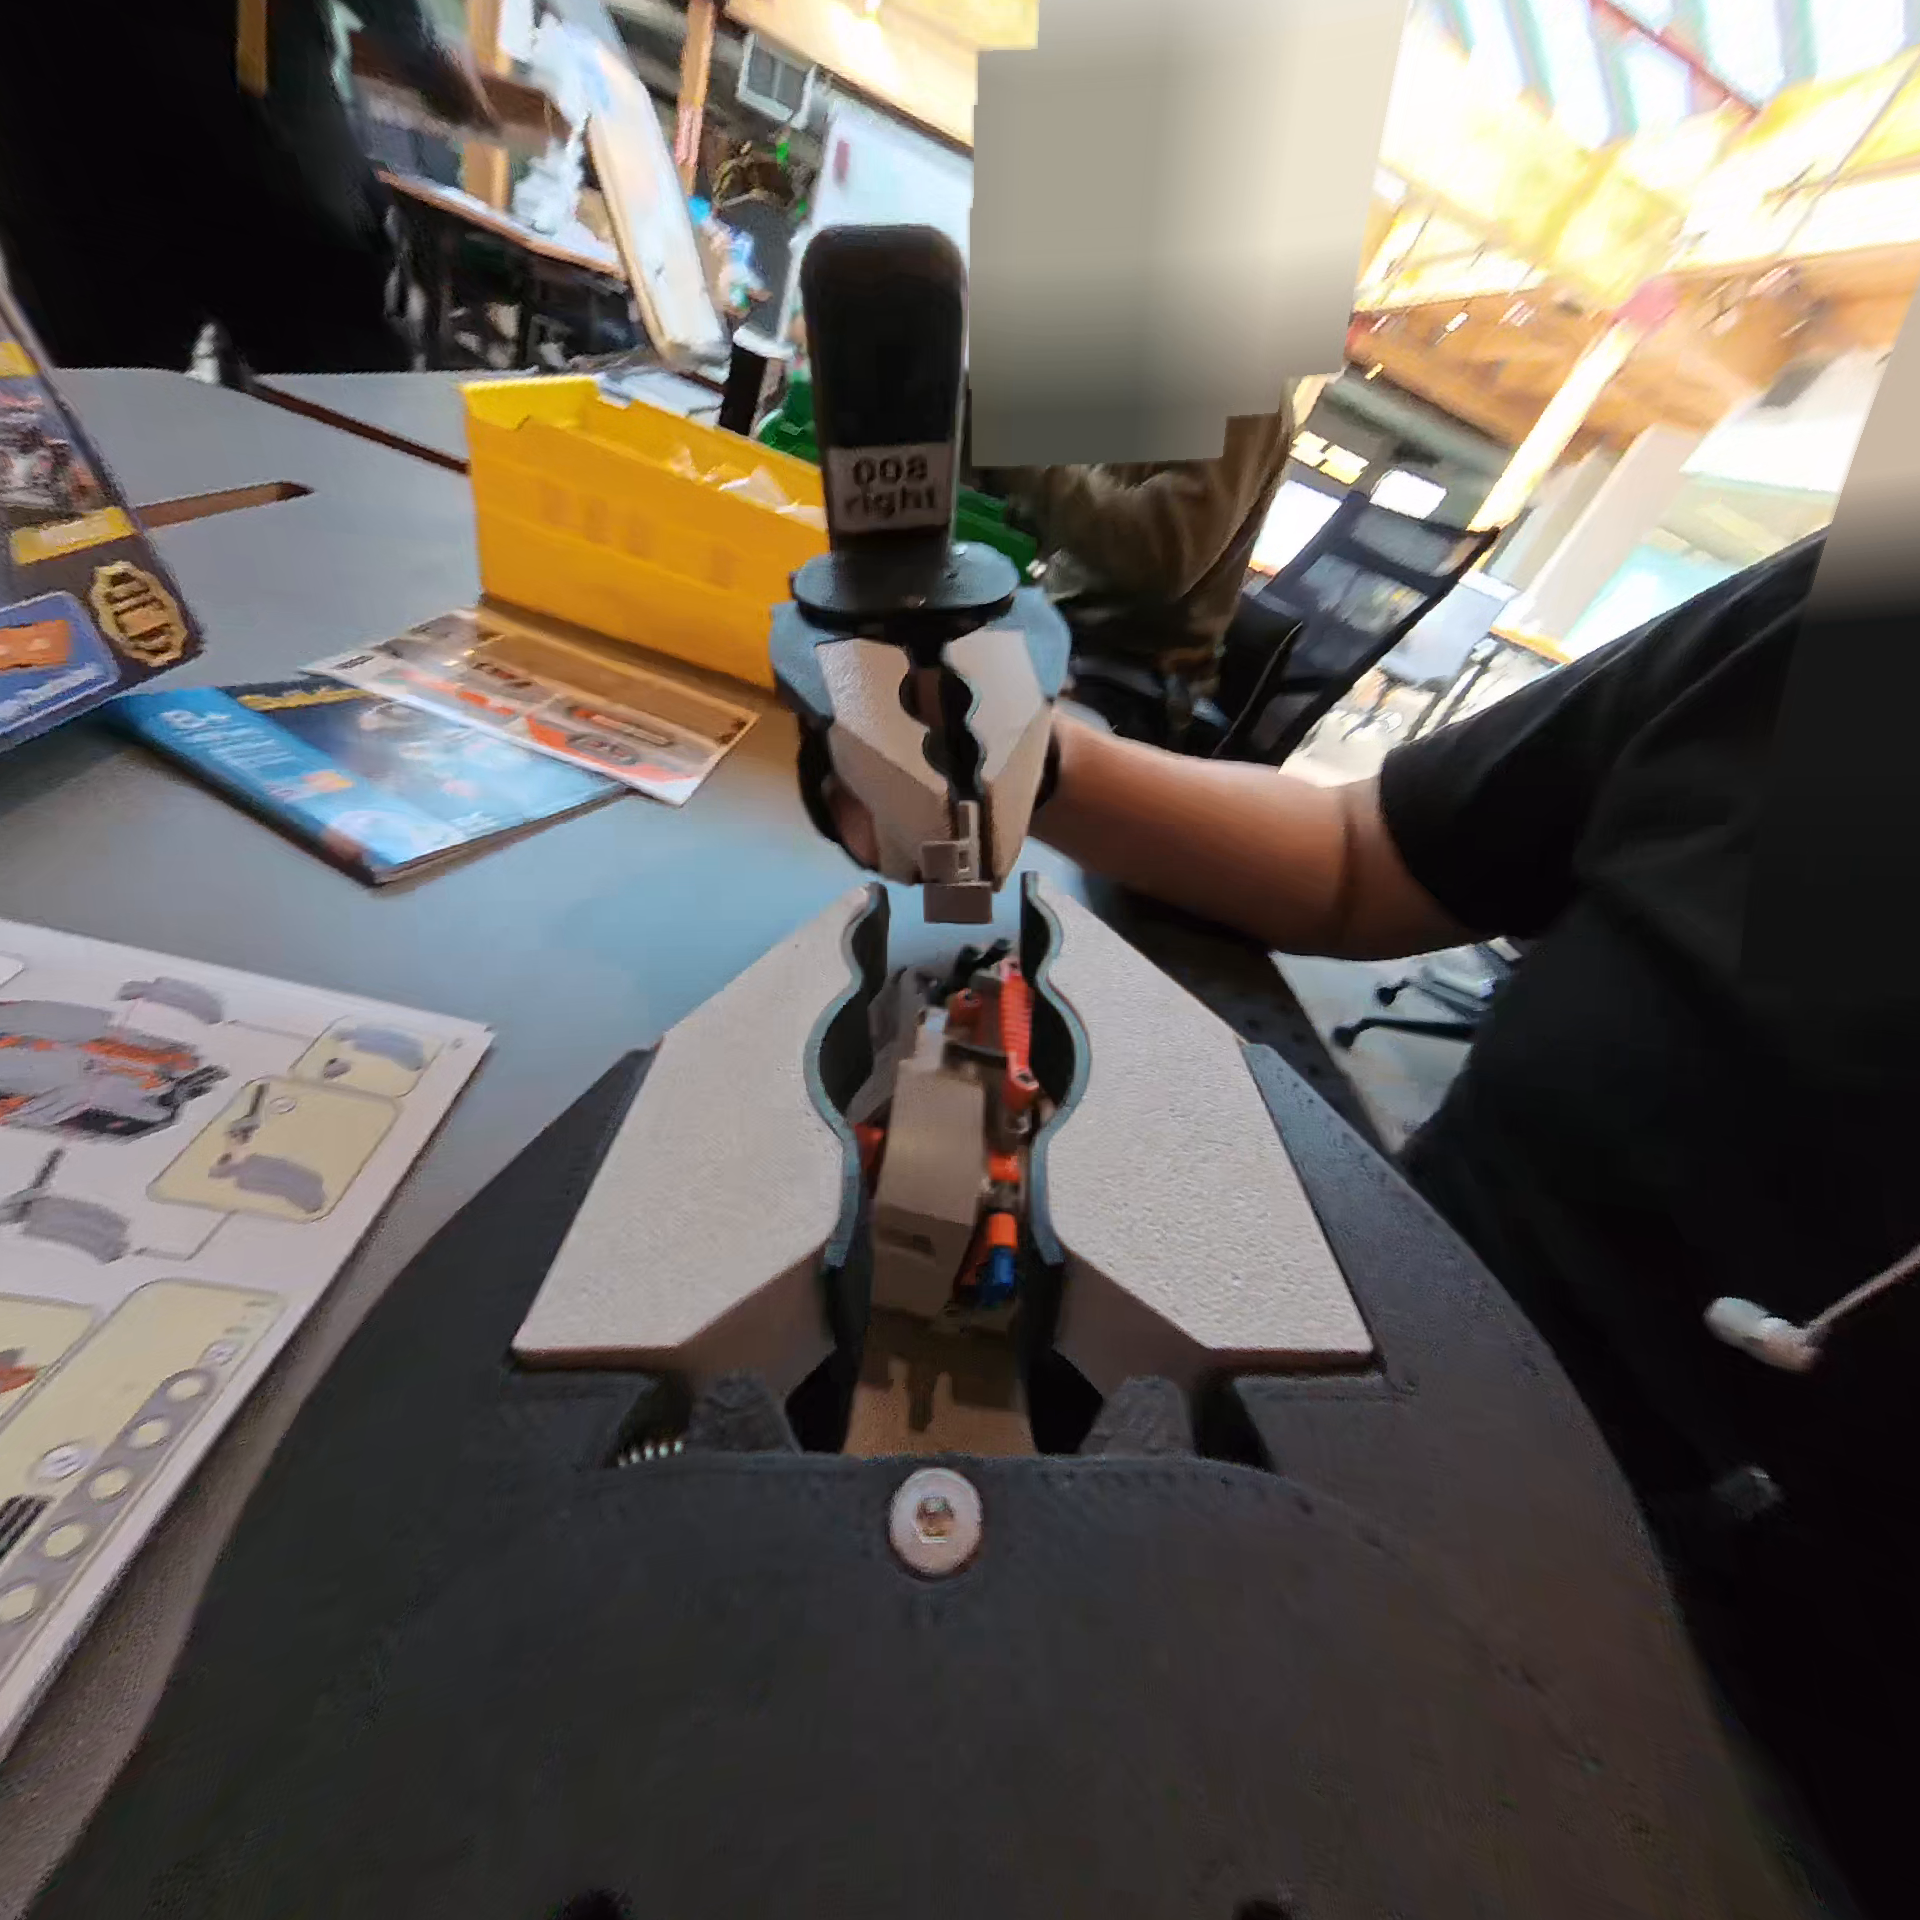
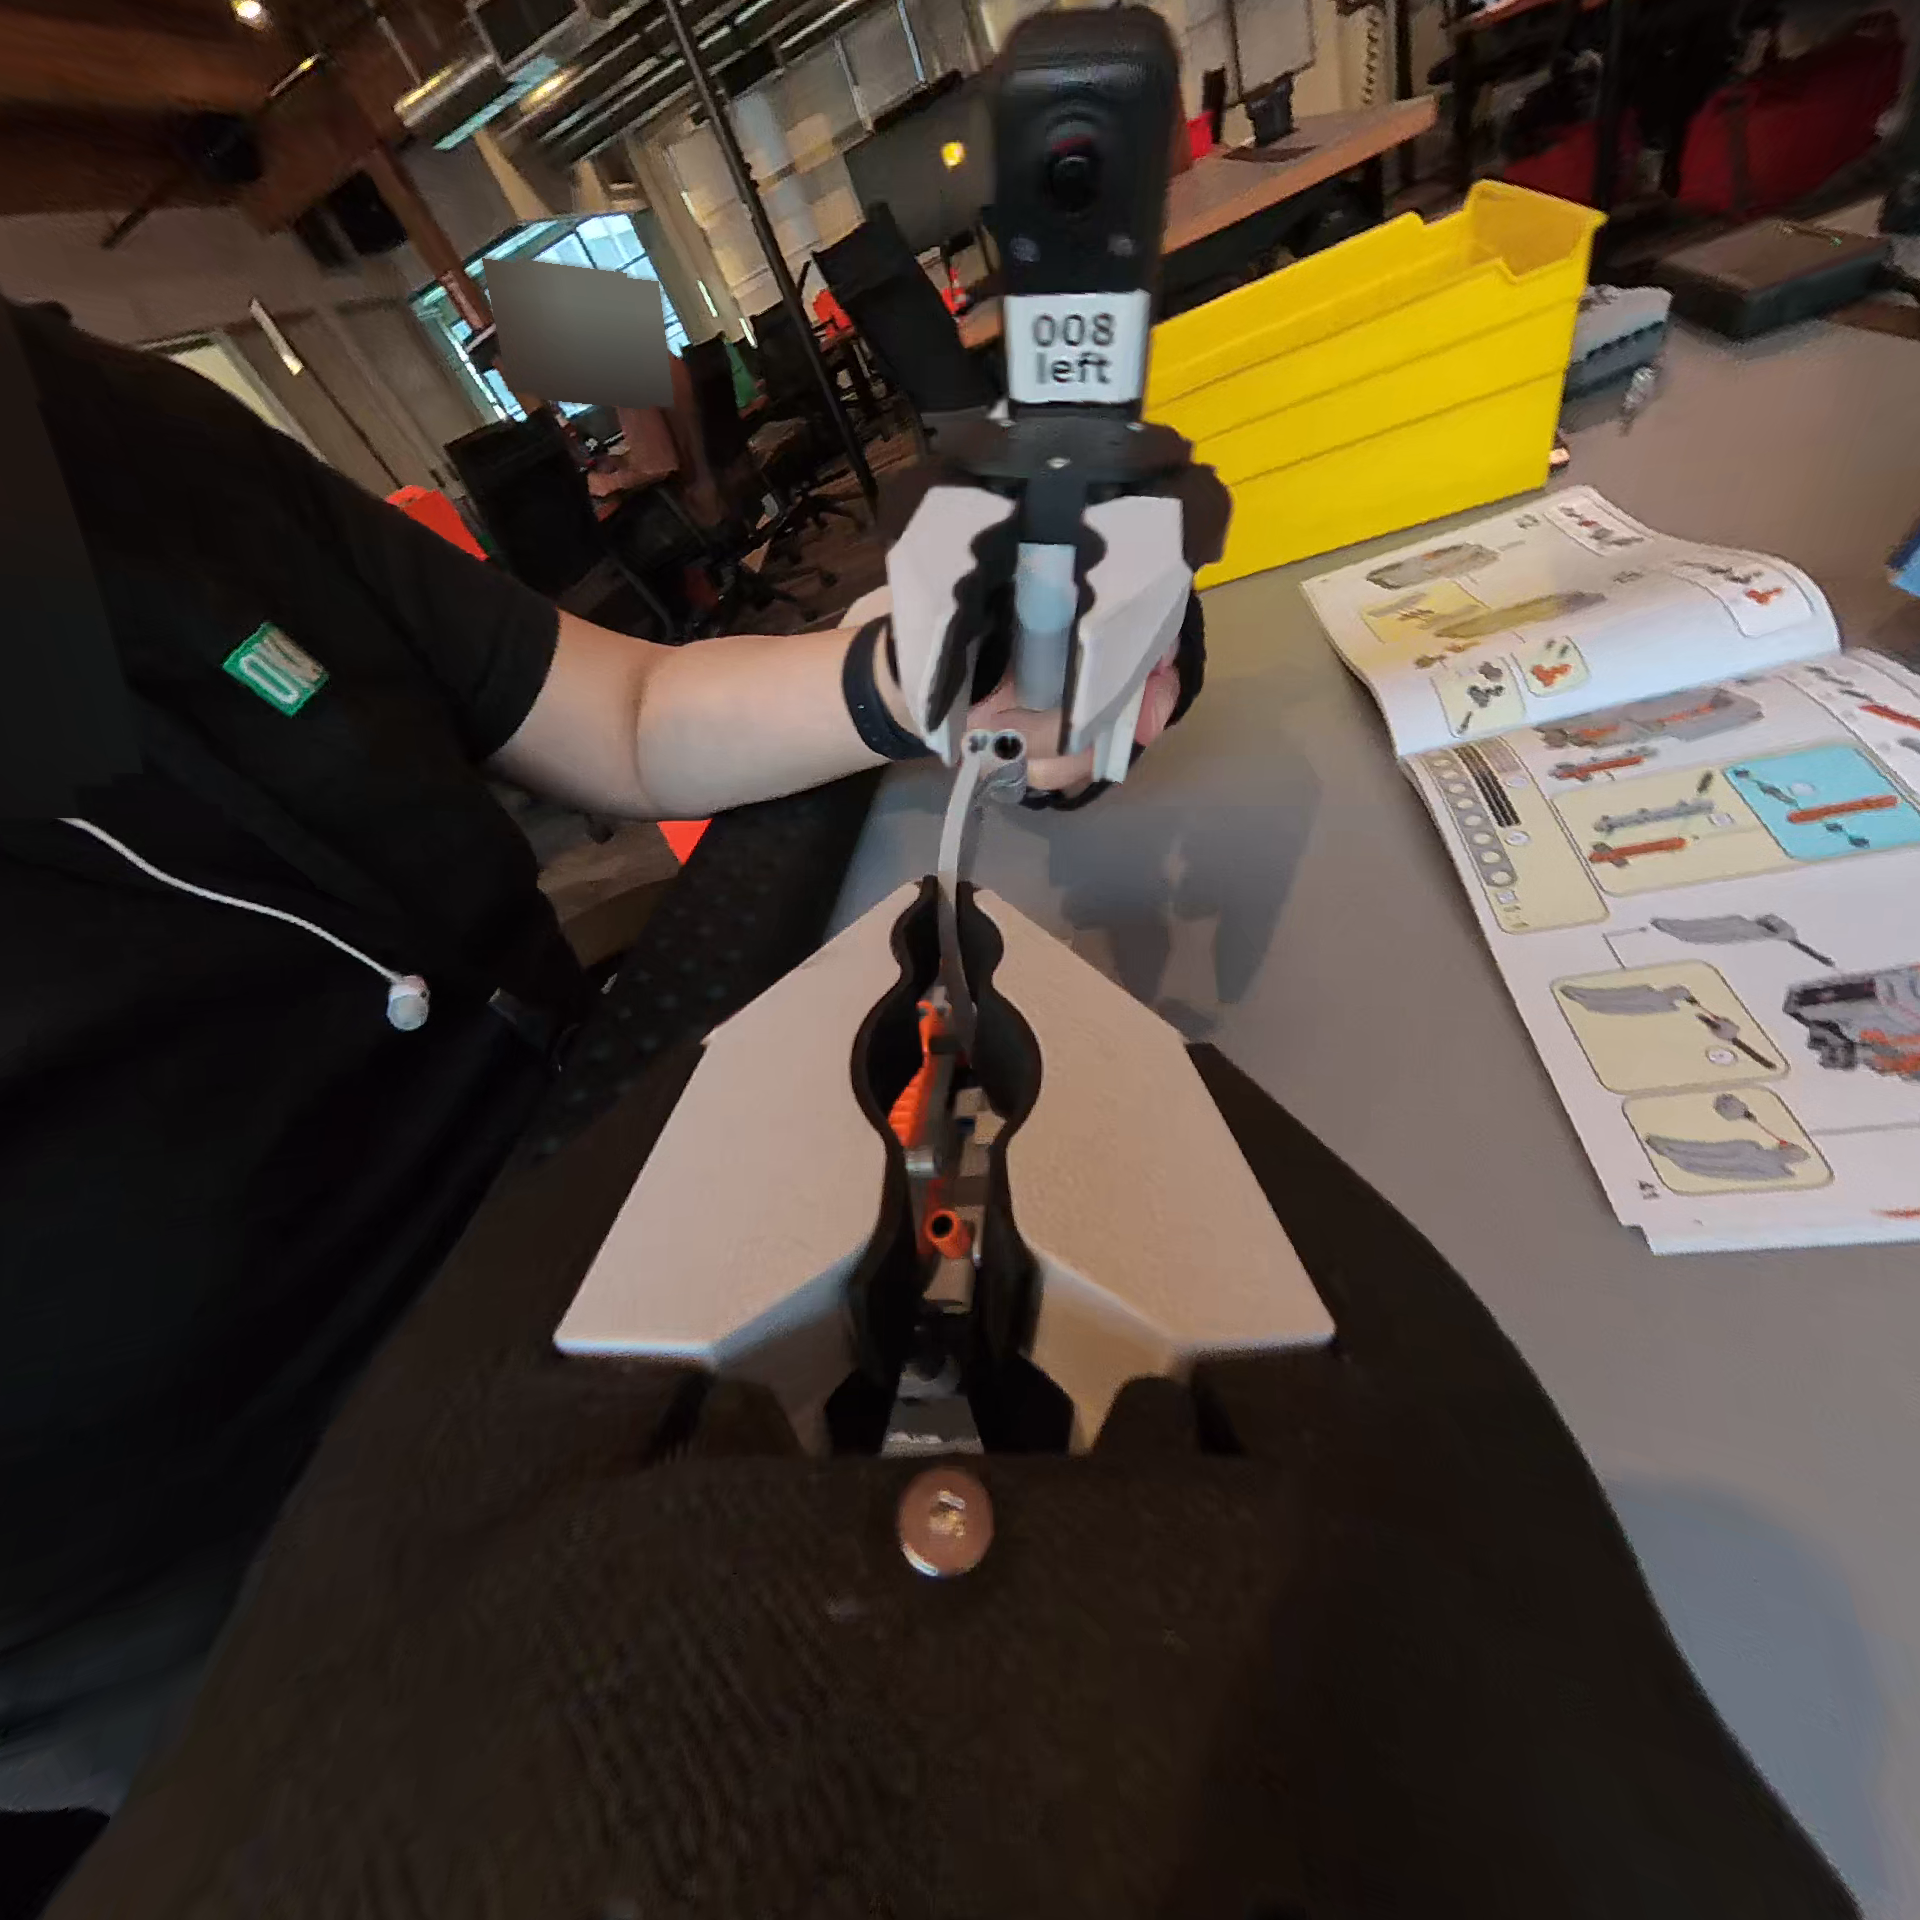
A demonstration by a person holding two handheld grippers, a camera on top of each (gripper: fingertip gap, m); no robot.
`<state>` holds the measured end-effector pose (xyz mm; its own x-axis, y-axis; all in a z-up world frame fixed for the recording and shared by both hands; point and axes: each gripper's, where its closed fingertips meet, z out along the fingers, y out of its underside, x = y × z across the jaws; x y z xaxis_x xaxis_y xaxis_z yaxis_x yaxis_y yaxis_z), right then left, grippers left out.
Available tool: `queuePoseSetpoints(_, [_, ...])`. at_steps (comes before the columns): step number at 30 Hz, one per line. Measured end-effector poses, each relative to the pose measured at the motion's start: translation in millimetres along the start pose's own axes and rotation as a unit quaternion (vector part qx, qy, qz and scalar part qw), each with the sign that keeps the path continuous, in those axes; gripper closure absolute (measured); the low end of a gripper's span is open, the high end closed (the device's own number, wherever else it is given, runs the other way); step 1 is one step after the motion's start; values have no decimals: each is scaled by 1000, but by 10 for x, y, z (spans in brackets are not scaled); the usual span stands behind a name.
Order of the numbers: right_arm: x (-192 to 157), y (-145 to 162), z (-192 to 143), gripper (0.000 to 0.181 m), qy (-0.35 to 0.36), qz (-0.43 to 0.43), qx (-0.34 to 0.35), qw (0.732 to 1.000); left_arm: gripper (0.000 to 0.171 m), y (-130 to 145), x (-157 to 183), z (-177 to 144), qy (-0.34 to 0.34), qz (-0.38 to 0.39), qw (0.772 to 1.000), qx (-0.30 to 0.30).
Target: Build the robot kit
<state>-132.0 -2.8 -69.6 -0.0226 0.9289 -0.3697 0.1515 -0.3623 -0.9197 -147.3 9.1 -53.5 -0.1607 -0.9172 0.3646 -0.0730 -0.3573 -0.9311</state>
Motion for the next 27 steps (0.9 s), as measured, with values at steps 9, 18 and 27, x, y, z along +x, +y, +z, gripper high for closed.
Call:
queuePoseSetpoints(9, [-235, -65, 36, 181, -46, -51, 13, 998, 151, -26, 213, -1, 97, -67, 993, 17])
queuePoseSetpoints(18, [-309, -39, 74, 181, -60, -67, 3, 996, 154, 91, 387, 87, 157, -95, 983, -10])
queuePoseSetpoints(27, [-365, -19, 88, 181, -73, -69, -4, 995, 159, 43, 447, 40, 171, -74, 983, 2])
